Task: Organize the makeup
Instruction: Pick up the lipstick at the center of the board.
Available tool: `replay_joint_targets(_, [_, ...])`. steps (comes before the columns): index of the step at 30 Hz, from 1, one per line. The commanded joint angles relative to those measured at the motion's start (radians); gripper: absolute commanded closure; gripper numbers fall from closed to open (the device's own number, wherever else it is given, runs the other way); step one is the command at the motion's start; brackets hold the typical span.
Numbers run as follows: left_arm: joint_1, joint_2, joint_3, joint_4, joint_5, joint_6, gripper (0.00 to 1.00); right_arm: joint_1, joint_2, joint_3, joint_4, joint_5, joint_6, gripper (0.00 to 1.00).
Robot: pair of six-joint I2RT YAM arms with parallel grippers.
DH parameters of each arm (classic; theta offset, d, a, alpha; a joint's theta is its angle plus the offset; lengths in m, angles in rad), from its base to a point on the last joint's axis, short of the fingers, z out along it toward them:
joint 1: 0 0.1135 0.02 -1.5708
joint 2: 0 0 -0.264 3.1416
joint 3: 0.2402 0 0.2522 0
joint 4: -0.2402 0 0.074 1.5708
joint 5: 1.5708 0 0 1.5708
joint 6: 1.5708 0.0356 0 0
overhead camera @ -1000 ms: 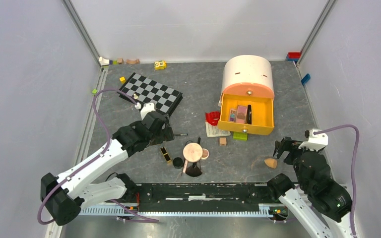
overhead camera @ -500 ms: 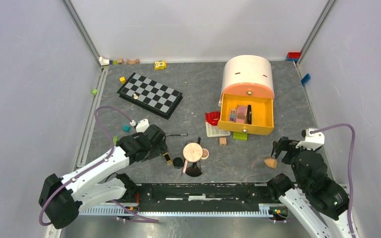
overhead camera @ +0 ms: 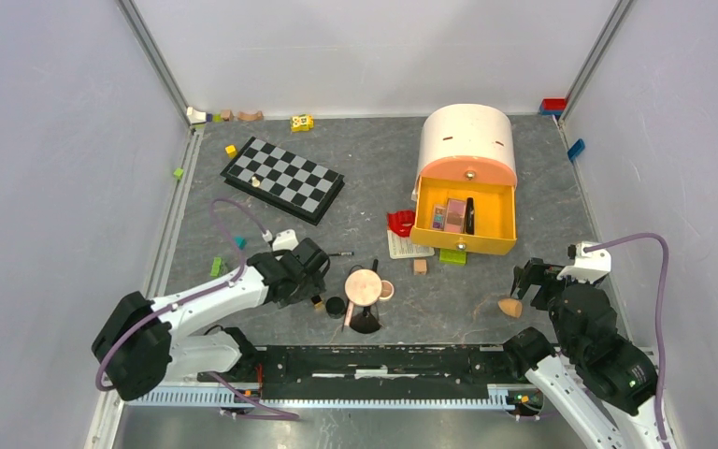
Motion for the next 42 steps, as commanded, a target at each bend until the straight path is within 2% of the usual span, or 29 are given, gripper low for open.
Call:
replay_joint_targets(1, [-0.006, 0.047, 0.022, 0.048, -0.024, -0.053, 0.28, 0.005, 0.002, 0.004, 0.008, 0.008, -0.003, 0.06])
replay_joint_targets(10, [-0.012, 0.125, 0.016, 0.084, -0.012, -0.056, 0.48, 0.005, -0.003, 0.003, 0.011, 0.012, -0.005, 0.06])
replay_joint_targets(20, [-0.013, 0.065, 0.054, 0.024, -0.032, -0.022, 0.94, 0.005, -0.013, 0.002, 0.011, 0.016, -0.001, 0.06])
replay_joint_targets(21, [-0.014, 0.043, 0.079, 0.003, -0.041, -0.011, 0.97, 0.006, -0.012, 0.003, 0.009, 0.016, -0.001, 0.06])
replay_joint_targets(23, [-0.015, -0.003, 0.133, -0.037, -0.061, 0.023, 0.98, 0.005, -0.014, 0.006, 0.005, 0.017, 0.0, 0.06])
replay_joint_targets(26, [-0.017, -0.051, 0.254, -0.073, -0.086, 0.083, 0.98, 0.005, -0.017, 0.012, 0.0, 0.021, 0.004, 0.06])
replay_joint_targets(30, [-0.041, 0.002, 0.472, -0.085, -0.073, 0.171, 0.98, 0.005, -0.024, 0.019, -0.003, 0.027, 0.003, 0.06])
replay_joint_targets(35, [-0.127, 0.21, 0.795, -0.053, -0.039, 0.279, 0.98, 0.005, -0.009, 0.048, -0.014, 0.039, -0.013, 0.06])
replay_joint_targets(42, [-0.209, 0.598, 1.266, -0.047, 0.082, 0.397, 0.98, 0.005, 0.02, 0.128, -0.05, 0.082, -0.021, 0.06])
